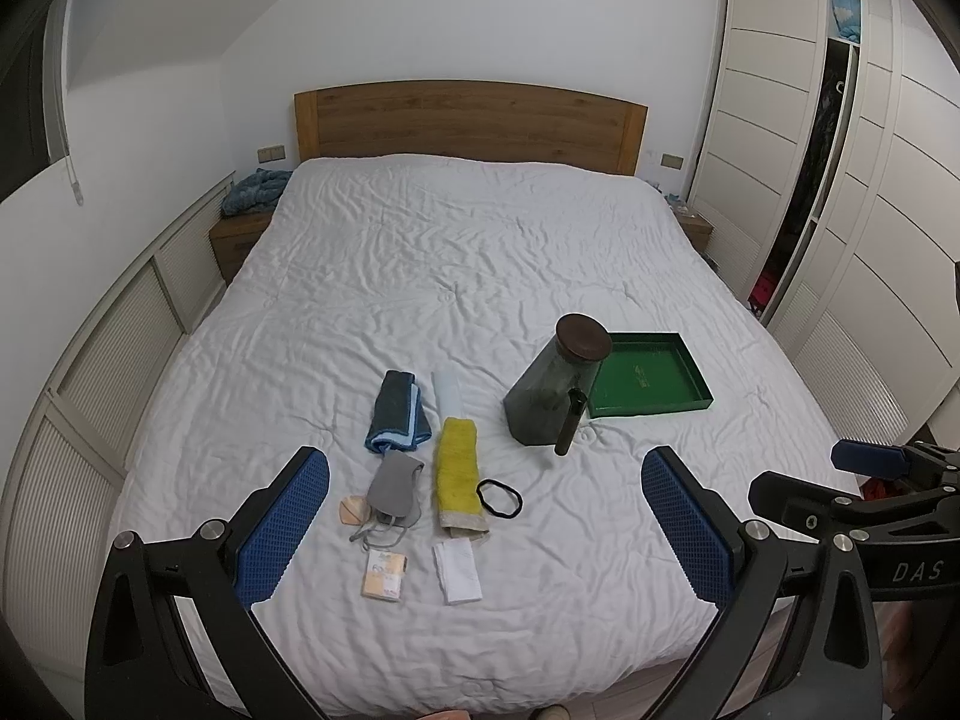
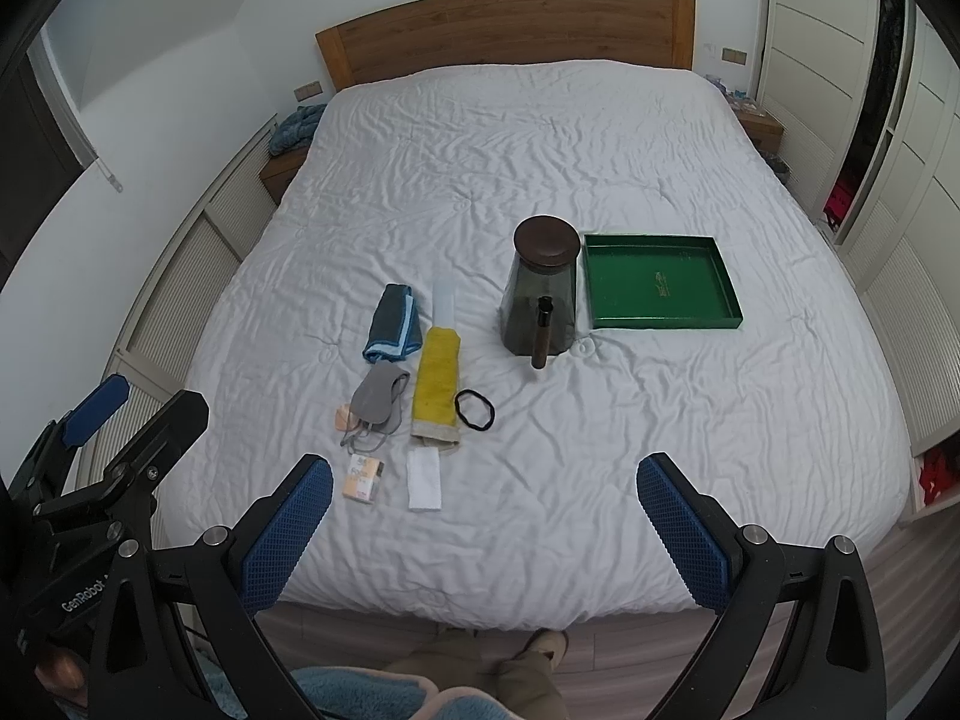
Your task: Organize soft objects
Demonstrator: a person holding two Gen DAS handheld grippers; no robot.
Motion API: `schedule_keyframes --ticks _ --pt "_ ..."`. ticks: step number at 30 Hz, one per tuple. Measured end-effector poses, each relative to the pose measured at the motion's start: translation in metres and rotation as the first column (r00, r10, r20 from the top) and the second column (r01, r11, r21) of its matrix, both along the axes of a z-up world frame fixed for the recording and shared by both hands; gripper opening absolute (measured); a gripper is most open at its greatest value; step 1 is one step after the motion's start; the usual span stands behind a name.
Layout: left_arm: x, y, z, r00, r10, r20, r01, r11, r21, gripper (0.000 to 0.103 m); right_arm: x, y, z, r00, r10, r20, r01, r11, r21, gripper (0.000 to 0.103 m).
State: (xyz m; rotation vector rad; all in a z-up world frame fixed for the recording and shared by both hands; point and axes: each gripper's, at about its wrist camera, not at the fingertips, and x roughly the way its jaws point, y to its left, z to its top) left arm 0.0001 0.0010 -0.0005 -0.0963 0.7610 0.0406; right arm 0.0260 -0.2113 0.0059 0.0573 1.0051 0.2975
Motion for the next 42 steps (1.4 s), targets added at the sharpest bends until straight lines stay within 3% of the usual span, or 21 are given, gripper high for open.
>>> schedule_keyframes --ticks 24,42 --pt "-0.001 -0.024 -0.007 0.999 0.032 -0.028 -0.032 0.999 0.023 0.102 0.011 -0.025 -0.01 1.0 0.028 -0.007 -0.028 1.0 0.003 0.103" --pt "0.025 -0.046 -0.021 0.993 0.083 -0.09 -0.077 0.995 0.063 0.102 0.063 -0.038 -0.042 0.995 0.096 -0.04 -0.097 0.995 -0.003 0.103"
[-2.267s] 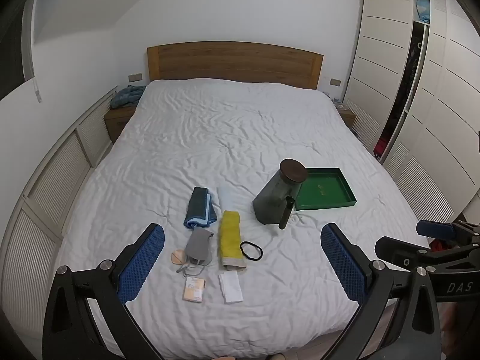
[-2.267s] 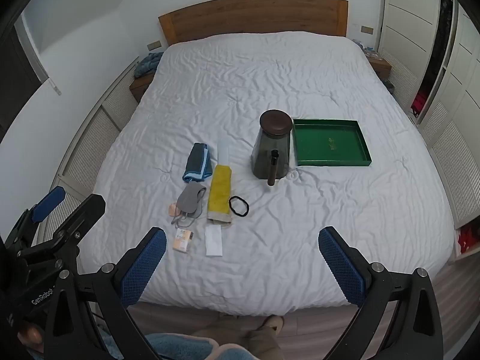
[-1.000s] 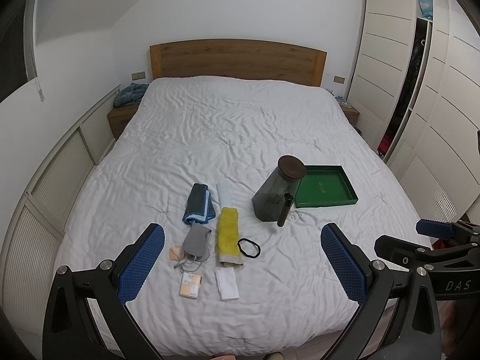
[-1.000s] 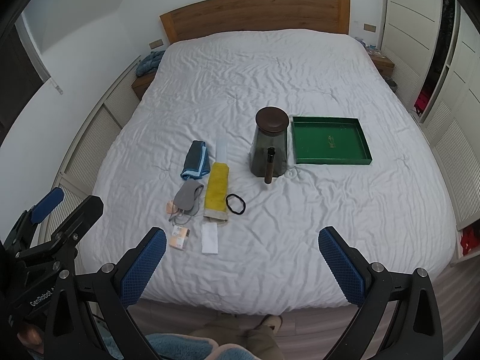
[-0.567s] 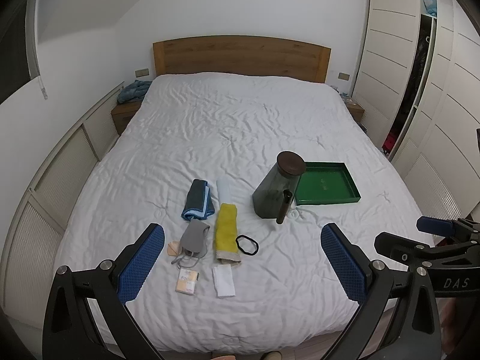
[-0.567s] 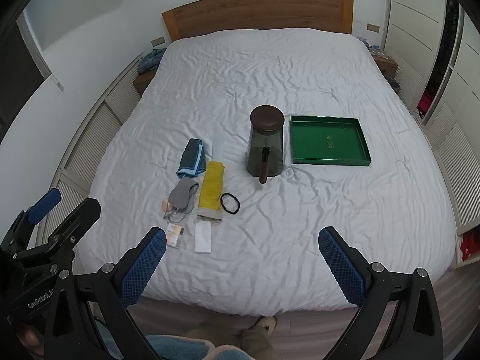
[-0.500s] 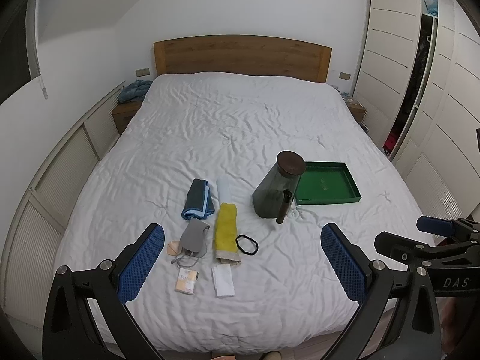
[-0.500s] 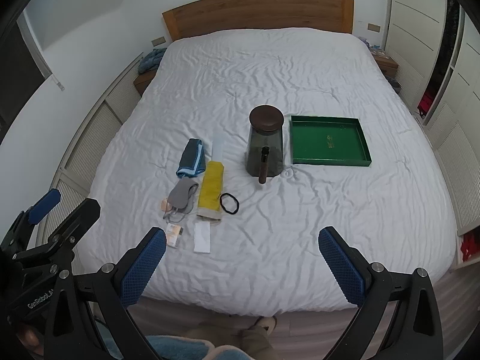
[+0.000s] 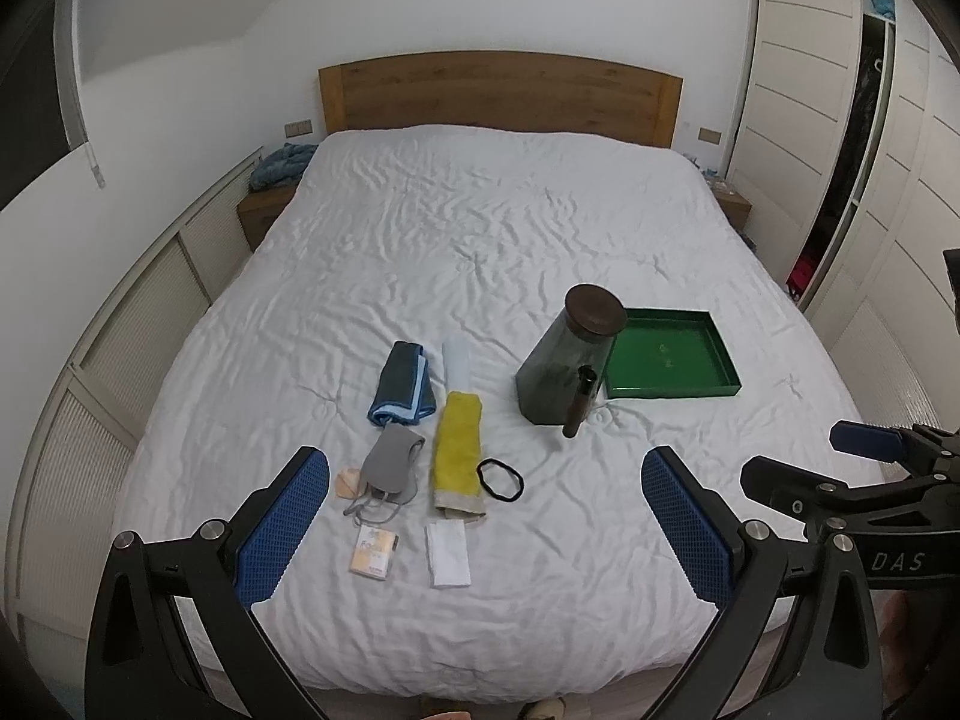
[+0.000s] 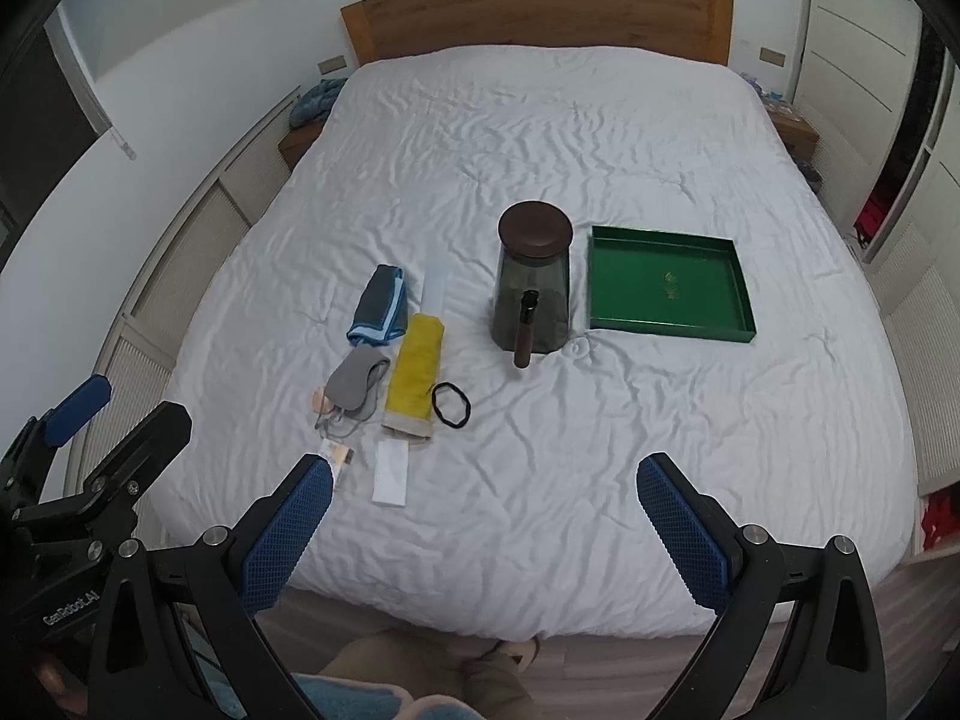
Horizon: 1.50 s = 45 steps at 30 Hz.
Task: Organize soft objects
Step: 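Reach the left tool to the dark towel while the right tool reaches the clear bag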
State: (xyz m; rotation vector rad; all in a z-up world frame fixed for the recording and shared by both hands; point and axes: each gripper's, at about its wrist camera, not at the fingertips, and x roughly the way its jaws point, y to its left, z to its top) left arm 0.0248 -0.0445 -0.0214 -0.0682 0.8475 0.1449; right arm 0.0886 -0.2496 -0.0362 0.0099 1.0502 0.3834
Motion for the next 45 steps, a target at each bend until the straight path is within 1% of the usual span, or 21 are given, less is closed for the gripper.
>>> schedule_keyframes --ticks 3,6,9,11,13,16,18,19,20,22,25,28,32,33,38,40,45 --pt "0.013 0.008 -0.006 1.0 -0.003 -0.013 0.003 1.0 -0.013 0.102 0.016 0.009 -0.009 1.0 0.001 -0.007 -0.001 1.0 -0.015 0.103" --pt "0.026 0.023 -0.015 1.0 -0.01 -0.024 0.01 1.0 -0.01 0.102 0.03 0.026 -0.019 1.0 -0.002 -0.021 0.002 1.0 -0.018 0.103" --pt "0.044 0.046 -0.029 0.999 -0.013 -0.044 0.013 1.0 -0.005 0.102 0.051 0.051 -0.035 0.999 -0.012 -0.046 0.011 1.0 -0.018 0.103" --pt "0.059 0.068 -0.04 0.998 -0.015 -0.056 0.014 1.0 -0.006 0.102 0.068 0.074 -0.05 0.998 -0.009 -0.067 0.008 1.0 -0.011 0.103" --pt "0.071 0.088 -0.051 0.998 -0.018 -0.068 0.018 1.0 0.001 0.102 0.082 0.094 -0.065 0.997 -0.01 -0.073 0.008 1.0 -0.027 0.103" --pt "0.093 0.119 -0.073 0.995 -0.036 -0.094 0.036 0.999 0.002 0.102 0.105 0.129 -0.096 0.995 -0.01 -0.095 0.007 0.999 -0.031 0.103" --pt "0.109 0.139 -0.09 0.992 -0.049 -0.112 0.049 0.999 -0.001 0.102 0.123 0.155 -0.125 0.994 -0.003 -0.113 0.001 1.0 -0.024 0.103" --pt "0.117 0.148 -0.099 0.992 -0.05 -0.119 0.05 0.999 -0.001 0.102 0.127 0.161 -0.134 0.993 -0.001 -0.115 -0.002 1.0 -0.024 0.103" --pt "0.123 0.154 -0.105 0.991 -0.05 -0.126 0.051 0.999 0.002 0.102 0.135 0.171 -0.149 0.993 0.007 -0.116 -0.01 1.0 -0.022 0.103" --pt "0.141 0.17 -0.128 0.988 -0.052 -0.146 0.054 0.998 0.01 0.102 0.147 0.185 -0.173 0.993 0.016 -0.115 -0.019 1.0 -0.02 0.103" --pt "0.163 0.186 -0.162 0.982 -0.048 -0.182 0.05 0.999 0.005 0.102 0.168 0.197 -0.217 0.989 0.028 -0.146 -0.028 1.0 0.003 0.103" --pt "0.182 0.191 -0.192 0.979 -0.036 -0.199 0.039 0.999 0.011 0.102 0.194 0.217 -0.262 0.986 0.071 -0.149 -0.07 0.998 0.009 0.103" --pt "0.213 0.193 -0.235 0.973 -0.025 -0.229 0.022 1.0 -0.016 0.102 0.226 0.235 -0.301 0.984 0.105 -0.143 -0.107 0.994 -0.009 0.103" --pt "0.221 0.193 -0.243 0.971 -0.034 -0.236 0.028 0.999 -0.031 0.102 0.236 0.24 -0.308 0.985 0.112 -0.131 -0.116 0.993 -0.021 0.103" --pt "0.261 0.186 -0.281 0.961 -0.048 -0.271 0.039 0.999 -0.036 0.102 0.279 0.262 -0.342 0.987 0.136 -0.089 -0.143 0.986 -0.086 0.103" --pt "0.275 0.185 -0.295 0.957 -0.046 -0.287 0.038 0.999 -0.033 0.102 0.295 0.268 -0.36 0.985 0.146 -0.093 -0.154 0.984 -0.091 0.103" --pt "0.306 0.187 -0.328 0.943 -0.025 -0.332 0.016 0.999 -0.029 0.102 0.315 0.271 -0.39 0.984 0.15 -0.094 -0.159 0.982 -0.099 0.103"
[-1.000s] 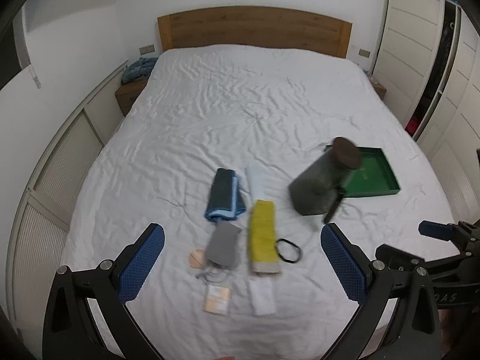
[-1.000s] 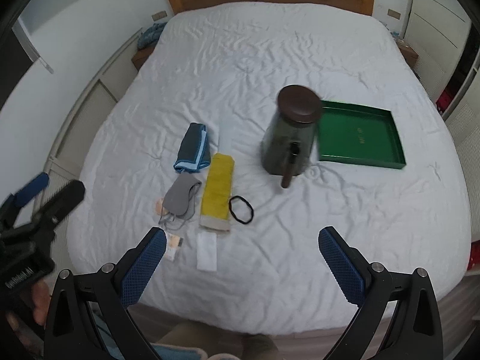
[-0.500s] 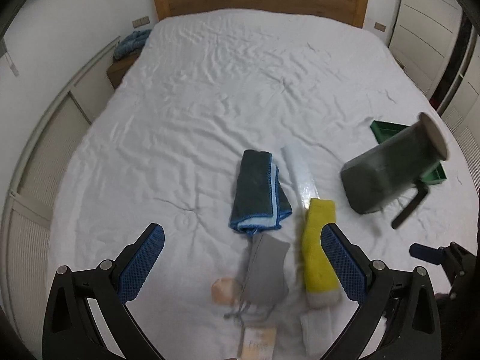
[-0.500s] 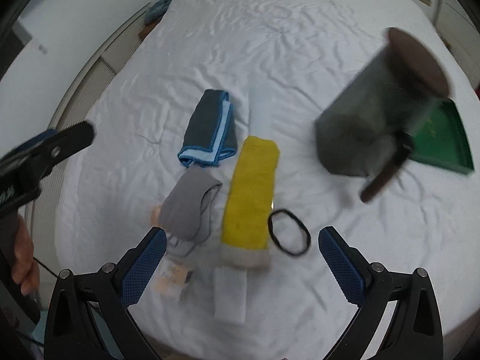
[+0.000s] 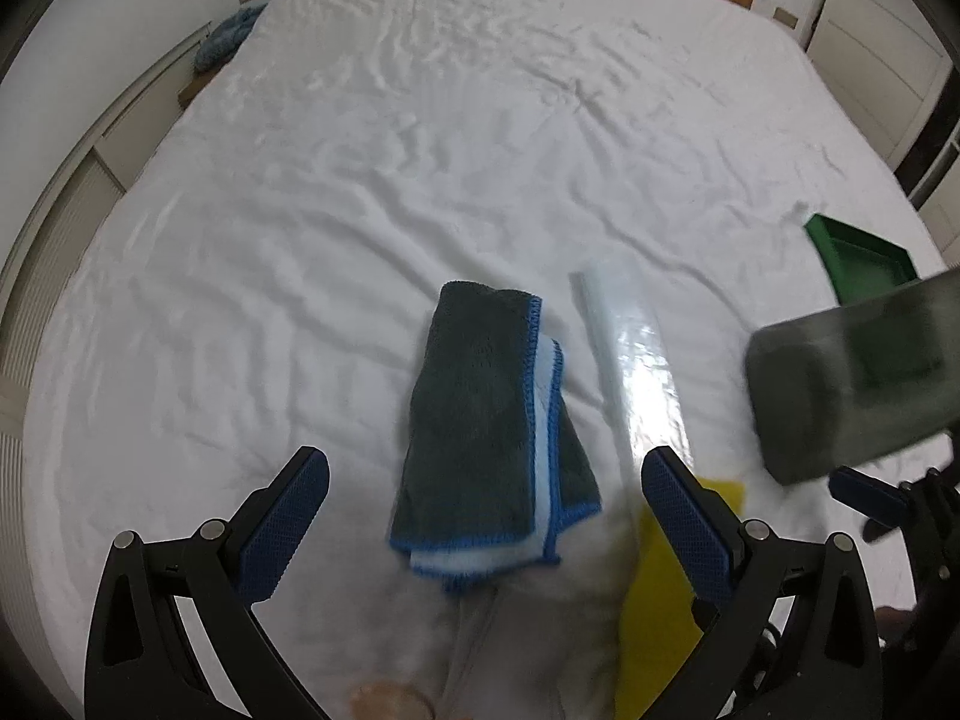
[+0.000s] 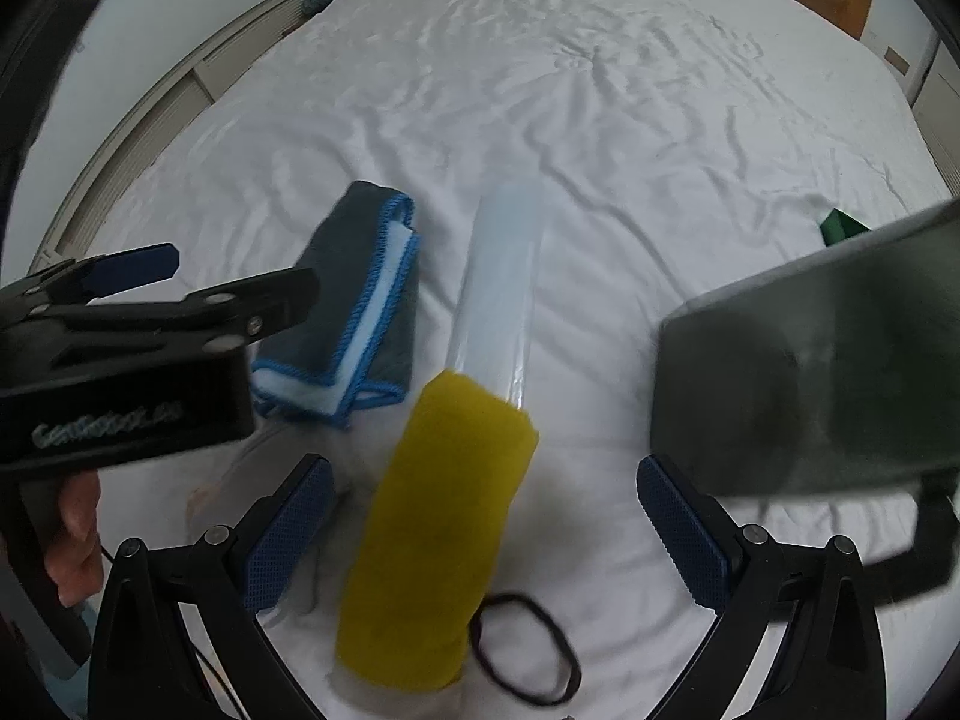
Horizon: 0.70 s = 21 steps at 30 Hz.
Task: Organize soft objects
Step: 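Reach the left tool to the dark towel while the right tool reaches the clear bag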
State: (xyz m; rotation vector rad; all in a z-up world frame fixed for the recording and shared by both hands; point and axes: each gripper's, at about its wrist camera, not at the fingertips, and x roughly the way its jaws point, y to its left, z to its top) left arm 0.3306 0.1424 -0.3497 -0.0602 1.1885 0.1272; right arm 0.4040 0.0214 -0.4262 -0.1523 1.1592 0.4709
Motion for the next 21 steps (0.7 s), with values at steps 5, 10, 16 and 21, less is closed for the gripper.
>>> schedule_keyframes --ticks 5,10,16,21 --pt "0.022 0.001 -0.024 0.999 0.001 -0.042 -0.001 1.0 -0.004 0.102 0.017 0.002 -0.019 1.0 -0.002 0.016 0.002 1.0 0.007 0.103" --pt "0.039 0.007 -0.045 0.996 0.004 -0.085 -0.005 1.0 -0.01 0.102 0.032 0.01 -0.033 1.0 -0.005 0.025 0.005 1.0 -0.009 0.103" --pt "0.052 0.013 -0.063 0.992 -0.014 -0.129 0.012 1.0 -0.011 0.102 0.05 0.019 -0.053 1.0 0.0 0.025 0.001 0.999 -0.043 0.103" --pt "0.06 0.012 -0.078 0.986 -0.019 -0.164 0.017 1.0 -0.011 0.102 0.065 0.024 -0.069 1.0 -0.007 0.014 0.008 0.998 -0.07 0.103"
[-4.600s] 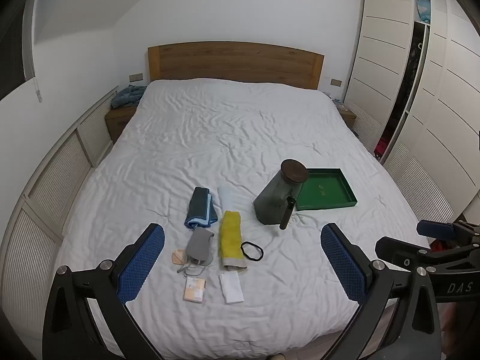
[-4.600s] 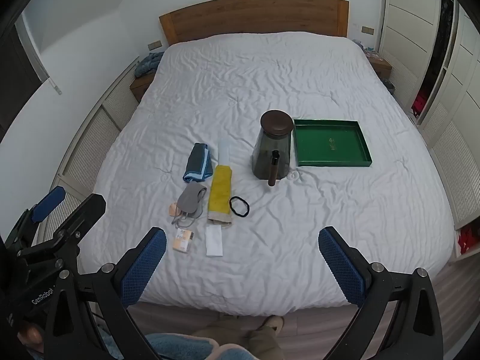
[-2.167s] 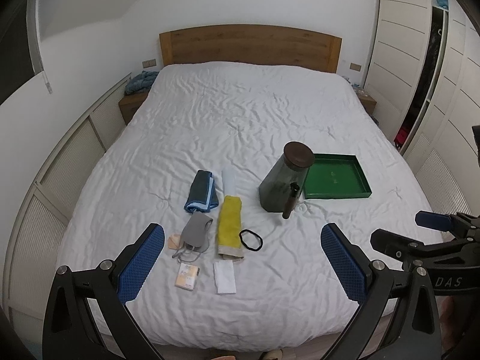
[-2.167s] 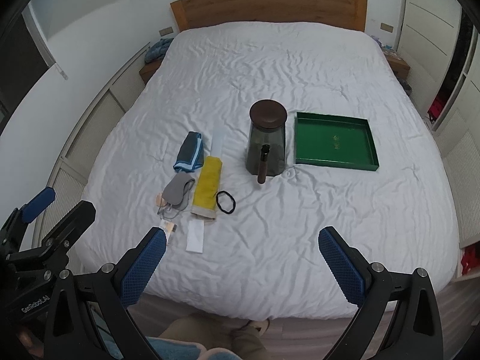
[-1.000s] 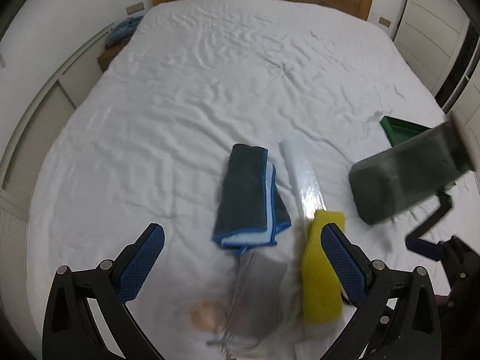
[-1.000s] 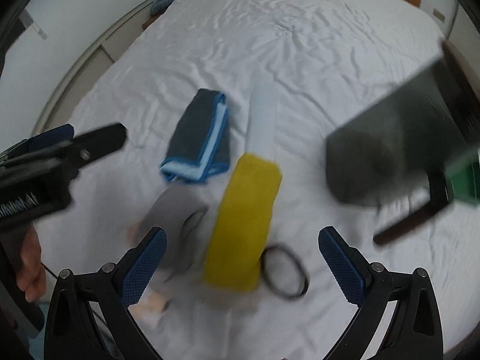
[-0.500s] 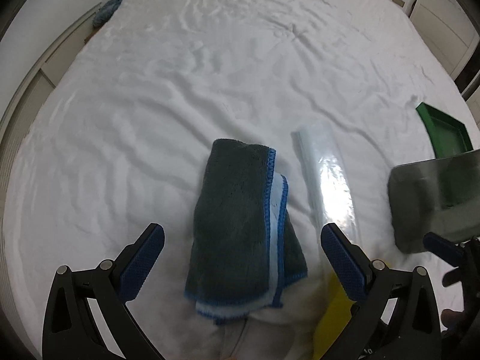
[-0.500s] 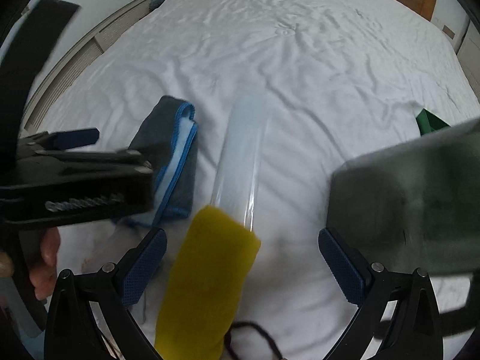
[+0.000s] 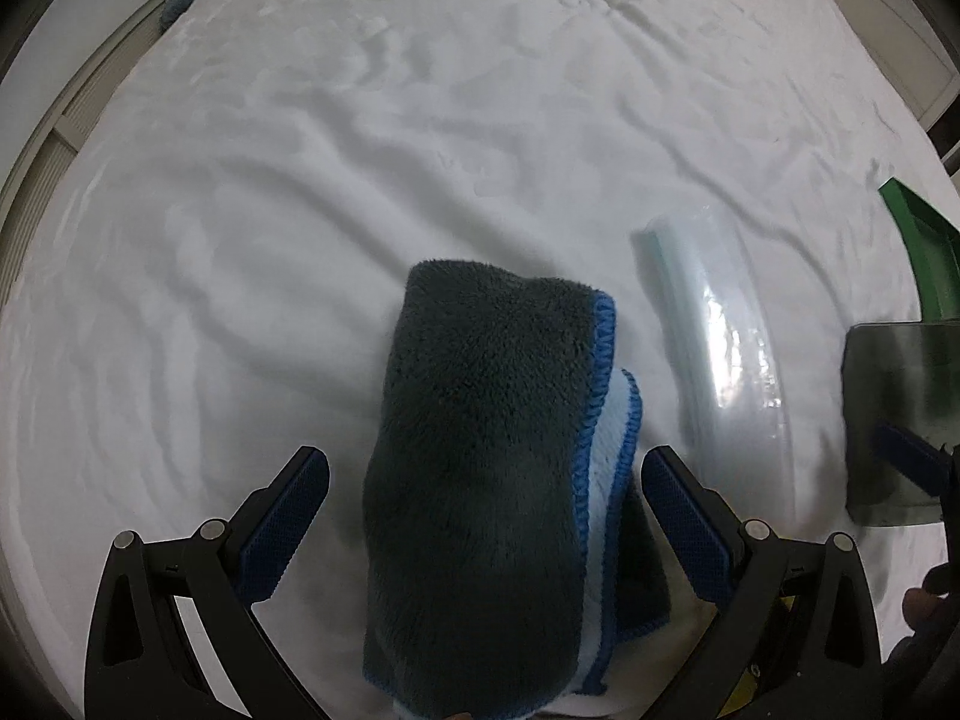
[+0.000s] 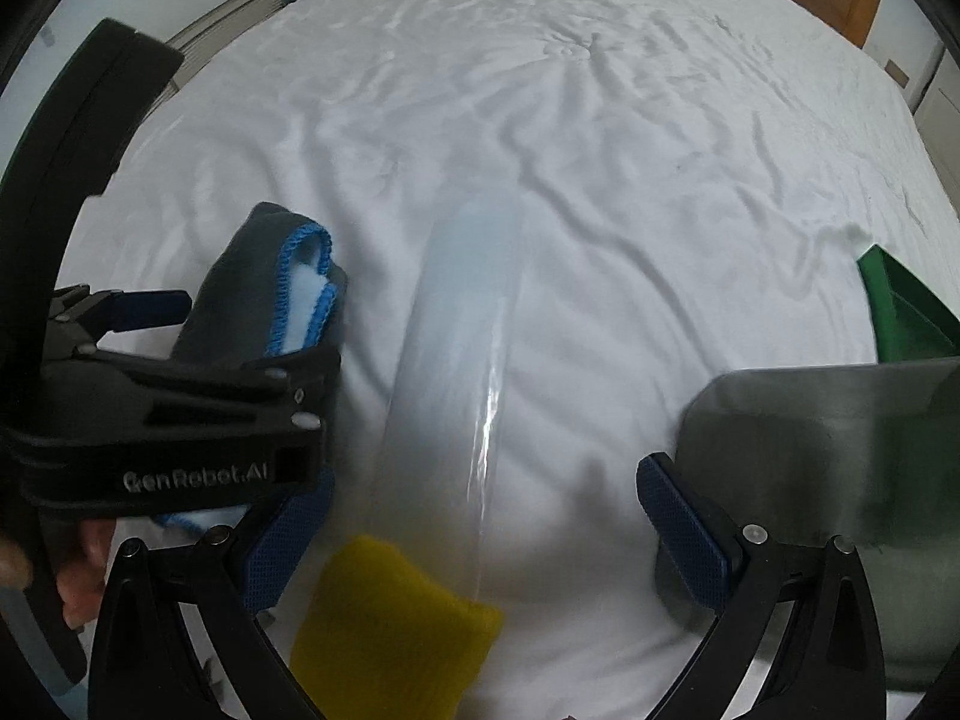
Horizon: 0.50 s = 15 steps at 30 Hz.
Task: Organize soft objects
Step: 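Reach the left tool to the dark towel while the right tool reaches the clear bag, then grasp the dark towel with the left tool while the right tool grasps the clear bag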
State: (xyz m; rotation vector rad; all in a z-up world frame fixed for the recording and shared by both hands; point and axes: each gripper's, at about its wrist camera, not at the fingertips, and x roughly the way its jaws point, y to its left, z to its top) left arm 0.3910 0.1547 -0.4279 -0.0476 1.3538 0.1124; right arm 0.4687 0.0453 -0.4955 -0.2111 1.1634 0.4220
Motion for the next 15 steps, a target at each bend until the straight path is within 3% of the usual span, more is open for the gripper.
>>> schedule_keyframes --ticks 9,15 --pt "0.005 0.012 -0.021 0.998 0.03 -0.052 -0.03 0.999 0.011 0.102 0.015 0.015 -0.026 0.999 0.029 -0.027 -0.03 0.999 -0.026 0.102" --pt "0.011 0.014 -0.03 0.997 0.036 -0.069 -0.036 0.999 0.014 0.102 0.021 0.017 -0.044 0.998 0.051 -0.048 -0.052 0.999 -0.015 0.083"
